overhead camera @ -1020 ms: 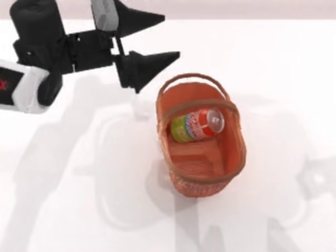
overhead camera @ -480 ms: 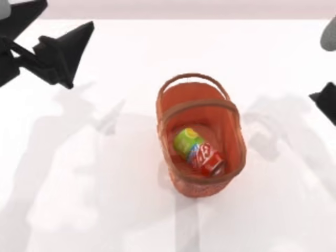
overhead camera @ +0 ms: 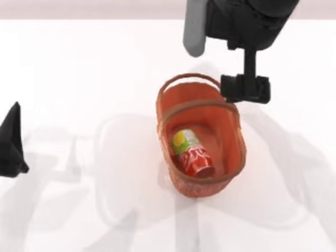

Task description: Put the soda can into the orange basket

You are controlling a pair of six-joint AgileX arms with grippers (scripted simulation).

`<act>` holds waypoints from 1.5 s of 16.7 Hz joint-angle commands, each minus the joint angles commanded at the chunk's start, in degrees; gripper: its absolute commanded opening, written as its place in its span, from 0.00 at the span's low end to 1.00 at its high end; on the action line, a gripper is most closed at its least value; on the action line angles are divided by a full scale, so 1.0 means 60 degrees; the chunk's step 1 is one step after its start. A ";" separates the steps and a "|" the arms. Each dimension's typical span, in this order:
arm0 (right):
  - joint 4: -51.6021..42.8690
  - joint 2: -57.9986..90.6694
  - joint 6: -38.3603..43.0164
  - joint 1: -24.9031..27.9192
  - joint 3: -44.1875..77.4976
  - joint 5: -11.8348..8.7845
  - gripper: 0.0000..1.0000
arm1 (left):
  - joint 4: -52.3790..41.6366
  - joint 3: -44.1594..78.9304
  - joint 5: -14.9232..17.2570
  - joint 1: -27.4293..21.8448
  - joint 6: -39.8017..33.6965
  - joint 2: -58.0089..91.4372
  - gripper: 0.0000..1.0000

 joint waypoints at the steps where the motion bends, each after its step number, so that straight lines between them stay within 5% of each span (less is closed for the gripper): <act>1: -0.0494 0.0731 -0.0295 0.0197 0.0733 -0.0003 1.00 | -0.0298 -0.0410 -0.0400 0.0080 0.0095 -0.0742 1.00; 7: -0.2260 0.3142 -0.1298 0.0876 0.3110 -0.0034 1.00 | -0.1246 -0.1818 -0.1853 0.0340 0.0500 -0.3082 1.00; 23: -0.1275 0.2854 -0.1318 0.0899 0.1792 -0.0039 1.00 | -0.1266 -0.1852 -0.1891 0.0345 0.0512 -0.3139 1.00; 25: -0.1275 0.2854 -0.1318 0.0899 0.1792 -0.0039 0.85 | -0.1266 -0.1852 -0.1891 0.0345 0.0512 -0.3139 1.00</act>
